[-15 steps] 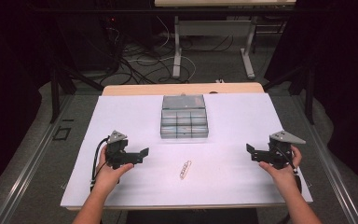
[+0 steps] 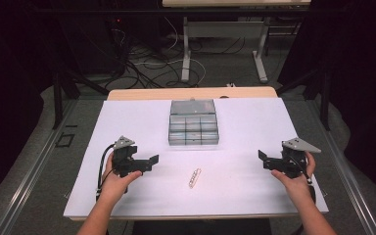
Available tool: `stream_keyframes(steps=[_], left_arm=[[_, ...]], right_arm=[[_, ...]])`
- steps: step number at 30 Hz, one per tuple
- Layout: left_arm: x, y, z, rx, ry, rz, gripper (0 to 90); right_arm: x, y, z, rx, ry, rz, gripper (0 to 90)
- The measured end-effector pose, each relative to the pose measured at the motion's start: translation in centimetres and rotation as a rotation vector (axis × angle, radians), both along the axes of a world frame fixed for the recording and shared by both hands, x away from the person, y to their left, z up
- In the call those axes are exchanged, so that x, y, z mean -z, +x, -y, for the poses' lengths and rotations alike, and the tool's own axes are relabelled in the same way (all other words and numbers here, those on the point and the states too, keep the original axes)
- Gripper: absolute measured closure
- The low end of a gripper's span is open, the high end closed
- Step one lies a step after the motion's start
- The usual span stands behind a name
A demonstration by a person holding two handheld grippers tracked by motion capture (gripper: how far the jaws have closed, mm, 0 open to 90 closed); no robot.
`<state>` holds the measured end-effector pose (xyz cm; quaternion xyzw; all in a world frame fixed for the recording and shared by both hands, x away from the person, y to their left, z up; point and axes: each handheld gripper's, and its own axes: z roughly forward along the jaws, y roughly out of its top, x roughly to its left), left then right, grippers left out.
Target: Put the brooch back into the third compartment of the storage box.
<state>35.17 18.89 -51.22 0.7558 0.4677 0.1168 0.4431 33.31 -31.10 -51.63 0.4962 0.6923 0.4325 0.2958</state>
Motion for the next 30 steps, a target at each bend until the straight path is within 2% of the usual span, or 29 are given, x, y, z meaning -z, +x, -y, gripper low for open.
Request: stream_keyframes(steps=[12, 15, 18, 24, 27, 28, 29, 30], left_arm=[[-0.6, 0.2, 2.1, 0.033, -0.011, -0.030, 1.5], [-0.8, 0.3, 2.6, 0.035, -0.005, -0.041, 4.4], [-0.9, 0.3, 3.3, 0.042, -0.019, -0.053, 6.4], [-1.1, 0.4, 4.8, 0.072, 0.004, -0.077, 8.9], [-1.3, 0.5, 5.2, 0.076, 0.019, -0.069, 11.1], [-1.3, 0.4, 5.4, 0.067, 0.011, -0.067, 11.1], [-1.5, 0.5, 5.5, 0.078, 0.024, -0.069, 12.2], [-1.5, 0.4, 5.7, 0.073, 0.018, -0.068, 13.3]], right_arm=[[0.1, -0.3, -0.5, -0.020, -0.016, 0.001, 5.4], [0.1, -0.4, -0.6, -0.030, -0.026, 0.010, 5.4], [0.2, -0.6, -0.5, -0.043, -0.039, 0.016, 5.4], [0.2, -0.9, -0.3, -0.045, -0.026, 0.021, 5.6], [0.2, -1.0, -0.3, -0.053, -0.023, 0.019, 6.0], [0.2, -1.0, -0.3, -0.053, -0.023, 0.019, 6.0], [0.3, -1.0, -0.4, -0.049, -0.015, 0.014, 6.1], [0.3, -1.1, -0.5, -0.054, -0.015, 0.010, 6.2]])
